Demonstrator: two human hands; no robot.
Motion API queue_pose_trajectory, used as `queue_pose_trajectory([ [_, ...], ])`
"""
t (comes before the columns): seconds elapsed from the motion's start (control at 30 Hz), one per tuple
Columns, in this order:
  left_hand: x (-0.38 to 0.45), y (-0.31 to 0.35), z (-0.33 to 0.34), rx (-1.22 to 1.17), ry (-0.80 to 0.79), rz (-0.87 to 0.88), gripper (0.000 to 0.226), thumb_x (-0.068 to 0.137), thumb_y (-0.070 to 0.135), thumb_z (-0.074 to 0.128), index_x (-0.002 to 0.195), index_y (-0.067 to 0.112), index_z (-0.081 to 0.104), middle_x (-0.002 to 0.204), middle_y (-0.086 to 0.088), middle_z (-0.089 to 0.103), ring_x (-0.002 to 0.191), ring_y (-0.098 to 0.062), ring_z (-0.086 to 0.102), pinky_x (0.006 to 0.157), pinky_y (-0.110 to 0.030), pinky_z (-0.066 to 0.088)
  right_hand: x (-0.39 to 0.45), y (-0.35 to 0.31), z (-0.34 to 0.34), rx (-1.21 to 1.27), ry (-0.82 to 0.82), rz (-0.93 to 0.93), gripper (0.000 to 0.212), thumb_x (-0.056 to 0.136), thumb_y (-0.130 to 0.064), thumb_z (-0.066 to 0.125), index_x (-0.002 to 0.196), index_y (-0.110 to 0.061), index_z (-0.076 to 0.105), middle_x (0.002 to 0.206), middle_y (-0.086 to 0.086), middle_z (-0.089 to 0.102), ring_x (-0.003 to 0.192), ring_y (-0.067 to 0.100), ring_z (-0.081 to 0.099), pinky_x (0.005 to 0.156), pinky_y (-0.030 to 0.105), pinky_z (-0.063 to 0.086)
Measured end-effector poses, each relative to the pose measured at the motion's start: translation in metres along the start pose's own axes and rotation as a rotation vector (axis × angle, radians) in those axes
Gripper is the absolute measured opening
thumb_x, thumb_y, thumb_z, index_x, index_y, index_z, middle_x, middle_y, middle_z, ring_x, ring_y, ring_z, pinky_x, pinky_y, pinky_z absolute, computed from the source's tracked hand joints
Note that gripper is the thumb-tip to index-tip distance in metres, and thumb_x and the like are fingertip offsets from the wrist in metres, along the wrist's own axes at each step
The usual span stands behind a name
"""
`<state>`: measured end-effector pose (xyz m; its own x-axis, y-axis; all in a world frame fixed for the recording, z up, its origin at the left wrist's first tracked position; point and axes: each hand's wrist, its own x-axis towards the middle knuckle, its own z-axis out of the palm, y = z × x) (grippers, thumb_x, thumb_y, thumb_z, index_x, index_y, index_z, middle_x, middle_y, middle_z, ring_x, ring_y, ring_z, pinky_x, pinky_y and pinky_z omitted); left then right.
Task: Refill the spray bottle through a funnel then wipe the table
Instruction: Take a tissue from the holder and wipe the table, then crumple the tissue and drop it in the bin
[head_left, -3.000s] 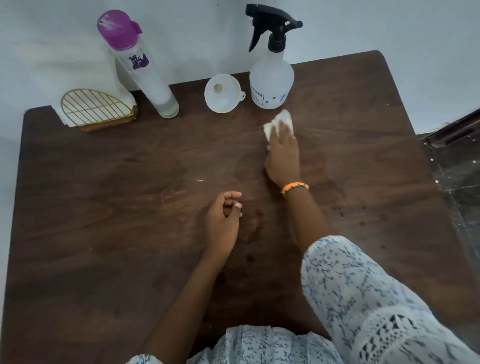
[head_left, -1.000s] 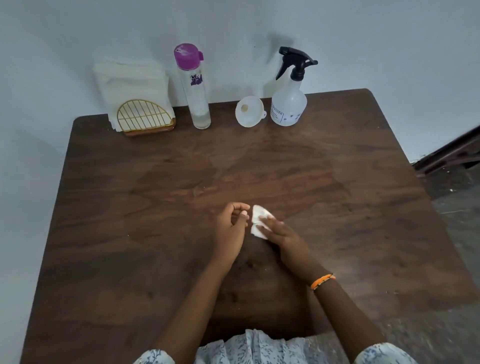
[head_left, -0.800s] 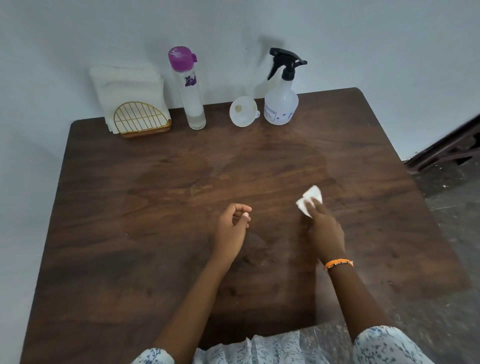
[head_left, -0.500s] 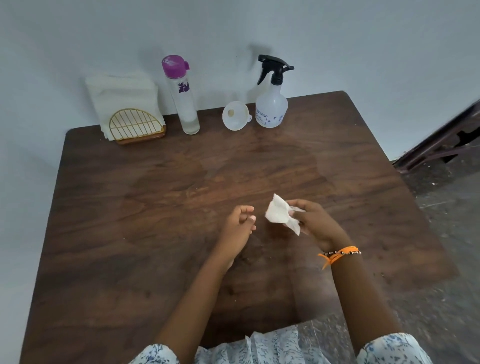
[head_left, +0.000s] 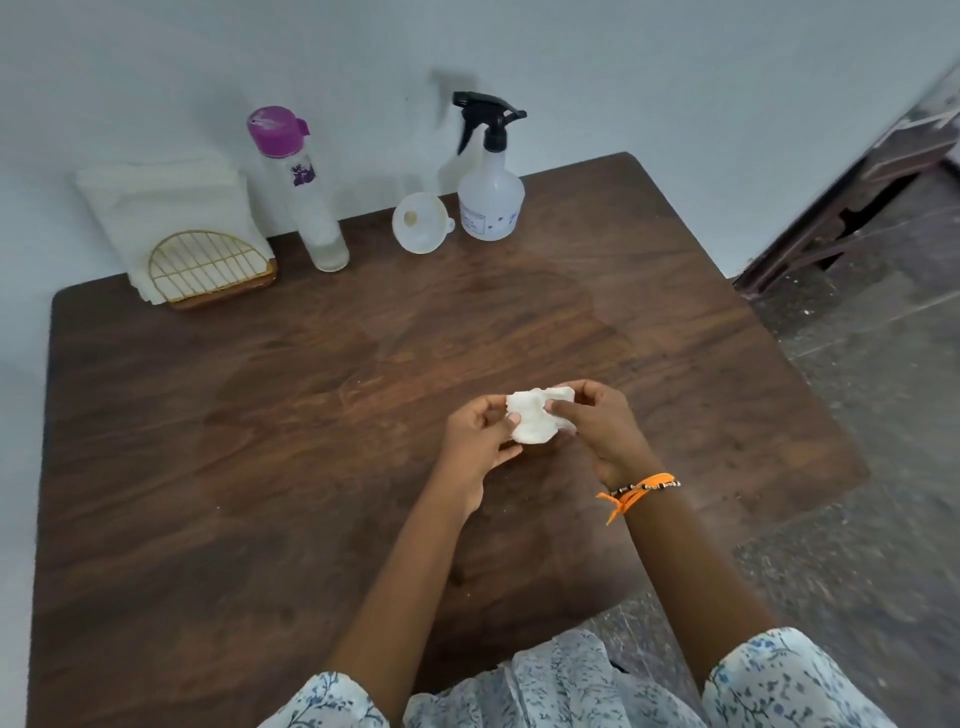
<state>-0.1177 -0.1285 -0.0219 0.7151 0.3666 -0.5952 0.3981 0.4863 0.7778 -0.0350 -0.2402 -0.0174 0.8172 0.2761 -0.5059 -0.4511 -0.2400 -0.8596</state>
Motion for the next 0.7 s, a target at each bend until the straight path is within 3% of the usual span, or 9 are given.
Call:
queue_pose_trajectory([
  [0.1,0.004,0.005,0.021,-0.029,-0.028,0.020,0.011,0.089,0.001,0.056,0.095,0.009,0.061,0.093,-0.011,0.061,0.088,-0.020,0.064,0.076,-0.031,0.058,0.000,0.000,-0.010,-0.030,0.078,-0.149,0.013,0.081,0.001,0.062,0.085,-0.012,0.065,0.088,0.009,0.069,0.081,0.021,0.065,0.068,0.026,0.054],
  [0.2,0.011,0.013,0.043,-0.034,-0.024,0.049,0.009,0.091,0.004,0.055,0.097,0.004,0.062,0.093,-0.010,0.065,0.087,-0.017,0.065,0.075,-0.025,0.058,0.002,-0.005,-0.026,-0.119,0.016,-0.225,0.028,0.081,-0.001,0.056,0.105,-0.012,0.067,0.104,0.006,0.068,0.098,0.017,0.064,0.086,0.033,0.052],
  [0.27,0.018,0.019,0.060,-0.049,-0.033,0.038,0.011,0.093,0.007,0.053,0.090,0.006,0.064,0.090,-0.010,0.067,0.082,-0.016,0.064,0.073,-0.023,0.058,0.005,-0.009,-0.039,-0.219,-0.018,-0.263,0.041,0.081,0.000,0.054,0.117,-0.014,0.063,0.117,0.003,0.062,0.106,0.012,0.060,0.092,0.029,0.049],
  [0.33,0.027,0.026,0.077,-0.076,-0.060,0.019,0.018,0.094,0.007,0.049,0.088,0.005,0.065,0.089,-0.011,0.068,0.080,-0.019,0.066,0.074,-0.027,0.058,0.009,-0.013,-0.055,-0.308,-0.021,-0.341,0.048,0.079,0.004,0.056,0.124,-0.015,0.059,0.120,-0.001,0.058,0.108,0.008,0.057,0.091,0.019,0.046],
  [0.43,0.041,0.036,0.111,-0.026,-0.129,0.005,0.021,0.095,0.009,0.046,0.094,0.006,0.067,0.089,-0.008,0.071,0.074,-0.016,0.069,0.078,-0.029,0.058,0.024,-0.022,-0.087,-0.351,0.059,-0.434,0.050,0.074,0.004,0.069,0.121,-0.012,0.061,0.114,-0.002,0.059,0.099,0.002,0.057,0.076,0.004,0.043],
  [0.57,0.068,0.039,0.176,0.080,-0.202,0.013,0.023,0.096,0.012,0.046,0.103,0.014,0.068,0.089,0.003,0.072,0.081,-0.004,0.067,0.079,-0.017,0.051,0.070,-0.037,-0.147,-0.331,0.201,-0.442,0.035,0.073,0.000,0.073,0.107,-0.006,0.067,0.099,0.002,0.066,0.085,0.005,0.060,0.069,0.002,0.040],
  [0.7,0.110,0.039,0.267,0.102,-0.154,0.014,0.024,0.096,0.009,0.046,0.108,0.013,0.065,0.105,-0.007,0.068,0.095,-0.012,0.063,0.090,-0.023,0.049,0.138,-0.053,-0.216,-0.345,0.204,-0.389,0.021,0.080,-0.002,0.066,0.101,-0.006,0.068,0.100,0.001,0.064,0.087,0.009,0.058,0.070,0.001,0.039],
])
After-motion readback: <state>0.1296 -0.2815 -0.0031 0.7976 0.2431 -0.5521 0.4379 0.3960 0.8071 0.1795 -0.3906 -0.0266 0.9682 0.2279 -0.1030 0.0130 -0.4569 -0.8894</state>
